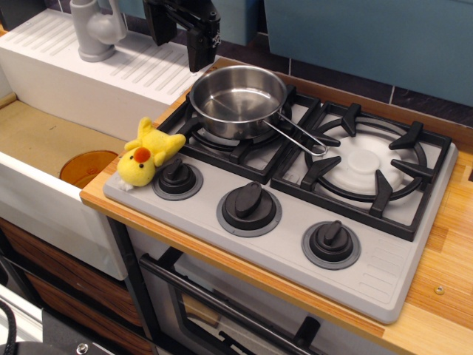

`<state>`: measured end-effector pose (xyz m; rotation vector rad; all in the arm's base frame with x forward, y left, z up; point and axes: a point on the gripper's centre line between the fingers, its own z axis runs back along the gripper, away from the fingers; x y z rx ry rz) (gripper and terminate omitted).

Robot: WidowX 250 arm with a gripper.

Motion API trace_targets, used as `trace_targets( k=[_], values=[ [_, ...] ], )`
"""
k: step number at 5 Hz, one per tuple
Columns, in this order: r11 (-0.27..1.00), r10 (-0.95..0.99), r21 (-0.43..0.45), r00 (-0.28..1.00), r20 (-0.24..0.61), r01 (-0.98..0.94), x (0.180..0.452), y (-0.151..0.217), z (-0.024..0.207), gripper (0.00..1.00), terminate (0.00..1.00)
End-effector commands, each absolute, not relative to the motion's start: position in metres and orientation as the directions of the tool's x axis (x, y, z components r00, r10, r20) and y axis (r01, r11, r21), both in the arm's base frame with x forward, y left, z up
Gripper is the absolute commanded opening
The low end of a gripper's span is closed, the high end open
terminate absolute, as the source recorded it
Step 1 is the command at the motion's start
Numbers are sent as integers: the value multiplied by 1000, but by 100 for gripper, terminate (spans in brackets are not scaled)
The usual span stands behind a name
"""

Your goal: Put pan on stove and put stuffedduck in pan

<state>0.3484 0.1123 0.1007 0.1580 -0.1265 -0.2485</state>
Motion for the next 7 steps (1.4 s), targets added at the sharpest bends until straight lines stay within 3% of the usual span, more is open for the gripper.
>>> trace_targets(
  k=[1, 4, 7],
  values=[
    [960, -227, 219, 941, 251, 173, 334, 111, 140, 100, 0],
    [967, -208, 208, 926, 316, 146, 289, 117, 126, 100, 0],
    [963, -209, 239, 902, 378, 123, 251, 121, 87, 100, 0]
  ],
)
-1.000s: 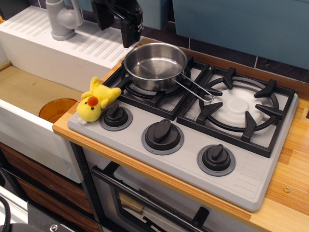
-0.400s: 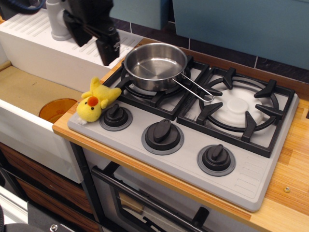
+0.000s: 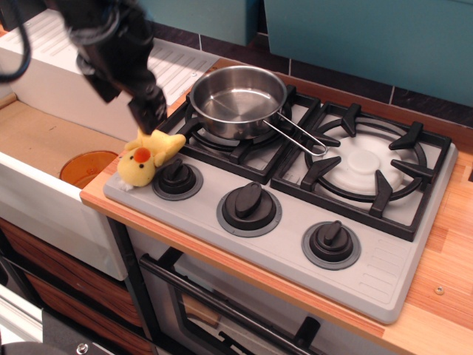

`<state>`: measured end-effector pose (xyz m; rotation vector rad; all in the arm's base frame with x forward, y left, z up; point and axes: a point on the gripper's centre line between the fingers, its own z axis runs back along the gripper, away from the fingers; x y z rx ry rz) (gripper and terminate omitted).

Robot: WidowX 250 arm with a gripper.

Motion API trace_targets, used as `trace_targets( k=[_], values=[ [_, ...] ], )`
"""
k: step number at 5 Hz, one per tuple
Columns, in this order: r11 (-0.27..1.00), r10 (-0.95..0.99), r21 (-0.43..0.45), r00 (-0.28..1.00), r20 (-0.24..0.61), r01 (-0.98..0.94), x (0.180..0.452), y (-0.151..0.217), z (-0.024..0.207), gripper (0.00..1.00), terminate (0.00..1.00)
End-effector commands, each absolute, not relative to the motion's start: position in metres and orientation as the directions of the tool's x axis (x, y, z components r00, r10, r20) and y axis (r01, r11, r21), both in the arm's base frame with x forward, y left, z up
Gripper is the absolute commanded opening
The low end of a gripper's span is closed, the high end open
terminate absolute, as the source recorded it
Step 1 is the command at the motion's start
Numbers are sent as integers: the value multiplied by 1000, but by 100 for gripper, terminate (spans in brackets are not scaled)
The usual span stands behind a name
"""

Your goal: Put pan on stove and put stuffedduck in pan

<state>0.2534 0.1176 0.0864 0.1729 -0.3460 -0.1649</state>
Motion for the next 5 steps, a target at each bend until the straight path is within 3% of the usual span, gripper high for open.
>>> trace_targets(
  k=[1, 3, 5],
  values=[
    [958, -220, 262, 887, 406, 118, 245, 123, 68, 100, 0],
    [961, -196, 261, 888, 416, 90, 236, 114, 50, 100, 0],
    [974, -192, 187, 894, 405, 124, 250, 114, 30, 100, 0]
  ],
)
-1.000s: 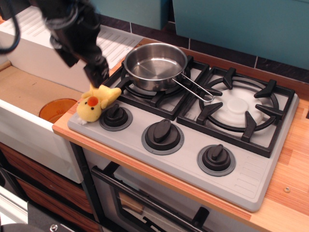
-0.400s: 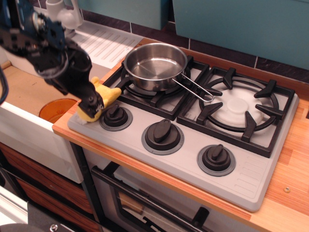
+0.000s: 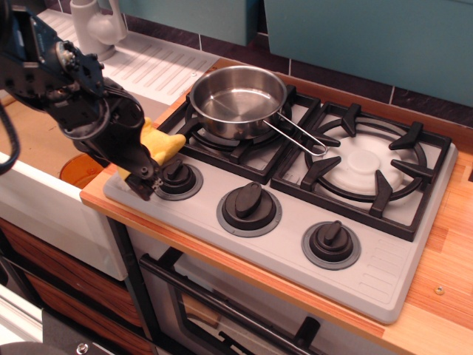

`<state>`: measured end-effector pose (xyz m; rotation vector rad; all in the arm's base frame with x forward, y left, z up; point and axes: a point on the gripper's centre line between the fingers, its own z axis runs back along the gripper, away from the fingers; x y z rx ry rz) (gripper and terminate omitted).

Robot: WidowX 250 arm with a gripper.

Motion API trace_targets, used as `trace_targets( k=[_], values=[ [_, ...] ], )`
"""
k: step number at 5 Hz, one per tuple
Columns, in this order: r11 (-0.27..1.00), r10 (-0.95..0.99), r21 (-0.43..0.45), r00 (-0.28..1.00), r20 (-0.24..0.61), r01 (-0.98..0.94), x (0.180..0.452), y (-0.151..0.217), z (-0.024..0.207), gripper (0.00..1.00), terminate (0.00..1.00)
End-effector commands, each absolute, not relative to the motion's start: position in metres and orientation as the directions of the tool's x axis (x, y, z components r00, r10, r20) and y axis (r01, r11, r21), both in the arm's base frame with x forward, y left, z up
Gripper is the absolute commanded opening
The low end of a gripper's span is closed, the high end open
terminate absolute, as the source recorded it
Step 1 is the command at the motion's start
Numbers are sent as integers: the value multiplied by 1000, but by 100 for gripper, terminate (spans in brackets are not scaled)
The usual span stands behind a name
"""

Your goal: Put pan on stove and put stuffedduck in pan

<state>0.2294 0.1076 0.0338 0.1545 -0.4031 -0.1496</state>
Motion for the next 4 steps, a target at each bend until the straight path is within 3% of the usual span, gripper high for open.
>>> trace_targets(
  k=[1, 3, 4],
  values=[
    [974, -202, 179, 895, 398, 140, 259, 115, 22, 0, 0],
    [970, -212, 196, 901, 379, 146, 261, 121, 28, 0, 0],
    [962, -219, 229, 919, 327, 148, 256, 129, 58, 0, 0]
  ],
)
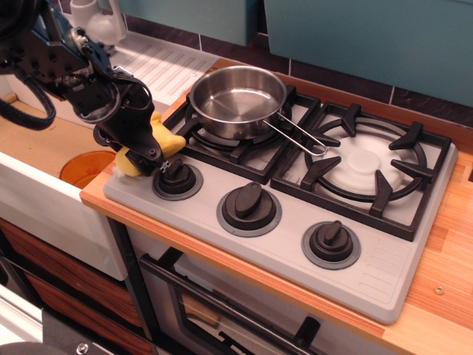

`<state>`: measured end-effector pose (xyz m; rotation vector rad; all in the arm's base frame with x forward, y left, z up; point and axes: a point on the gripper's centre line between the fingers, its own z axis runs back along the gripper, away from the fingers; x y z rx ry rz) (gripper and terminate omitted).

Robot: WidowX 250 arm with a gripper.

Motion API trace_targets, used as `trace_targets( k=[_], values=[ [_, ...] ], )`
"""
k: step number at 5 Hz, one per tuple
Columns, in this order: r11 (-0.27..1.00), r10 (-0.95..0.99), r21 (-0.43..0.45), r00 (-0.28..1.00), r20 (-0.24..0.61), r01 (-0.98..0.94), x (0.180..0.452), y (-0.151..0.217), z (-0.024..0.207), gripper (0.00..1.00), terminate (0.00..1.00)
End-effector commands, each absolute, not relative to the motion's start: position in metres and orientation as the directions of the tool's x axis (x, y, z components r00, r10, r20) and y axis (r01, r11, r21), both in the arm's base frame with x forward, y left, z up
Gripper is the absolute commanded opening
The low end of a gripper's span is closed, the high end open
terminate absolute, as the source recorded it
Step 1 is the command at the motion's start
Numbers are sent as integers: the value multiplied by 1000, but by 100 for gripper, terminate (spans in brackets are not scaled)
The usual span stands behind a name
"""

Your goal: Put pan on stove and put stuffedduck in pan

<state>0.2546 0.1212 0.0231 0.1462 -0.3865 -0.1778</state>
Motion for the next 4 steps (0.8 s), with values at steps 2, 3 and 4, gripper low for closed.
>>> trace_targets(
  k=[2, 3, 4],
  values=[
    [947, -217, 289, 946, 239, 144, 260, 133, 117, 0, 0],
    [948, -210, 283, 952, 224, 142, 268, 126, 136, 0, 0],
    [950, -203, 280, 956, 210, 141, 281, 114, 146, 0, 0]
  ],
)
